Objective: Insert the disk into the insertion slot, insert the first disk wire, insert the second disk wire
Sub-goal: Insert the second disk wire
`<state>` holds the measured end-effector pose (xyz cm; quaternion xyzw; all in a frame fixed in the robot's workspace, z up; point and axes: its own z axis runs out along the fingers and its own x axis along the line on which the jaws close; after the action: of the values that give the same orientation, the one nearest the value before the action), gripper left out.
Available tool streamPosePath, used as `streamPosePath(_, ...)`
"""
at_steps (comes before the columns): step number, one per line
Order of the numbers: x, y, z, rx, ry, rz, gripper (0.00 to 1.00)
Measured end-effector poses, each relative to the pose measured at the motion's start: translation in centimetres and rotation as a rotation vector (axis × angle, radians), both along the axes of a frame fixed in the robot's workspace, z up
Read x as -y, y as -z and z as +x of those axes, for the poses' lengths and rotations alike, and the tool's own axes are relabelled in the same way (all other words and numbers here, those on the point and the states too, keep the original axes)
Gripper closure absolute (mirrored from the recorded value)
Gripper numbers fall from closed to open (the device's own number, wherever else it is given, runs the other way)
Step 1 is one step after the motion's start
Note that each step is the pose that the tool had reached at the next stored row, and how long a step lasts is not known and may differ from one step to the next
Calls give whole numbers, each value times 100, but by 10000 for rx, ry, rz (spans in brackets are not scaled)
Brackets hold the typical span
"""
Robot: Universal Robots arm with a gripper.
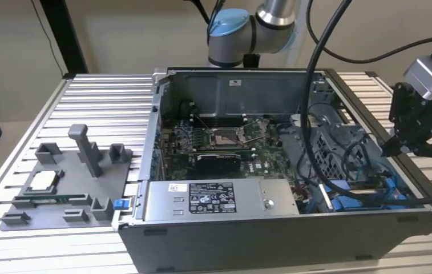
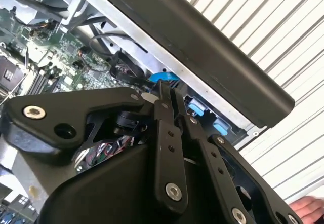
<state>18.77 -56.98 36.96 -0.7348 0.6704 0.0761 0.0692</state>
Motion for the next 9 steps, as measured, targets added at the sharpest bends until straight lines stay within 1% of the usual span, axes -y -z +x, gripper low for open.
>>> streamPosePath(9, 3, -113, -147, -2, 63, 204, 100)
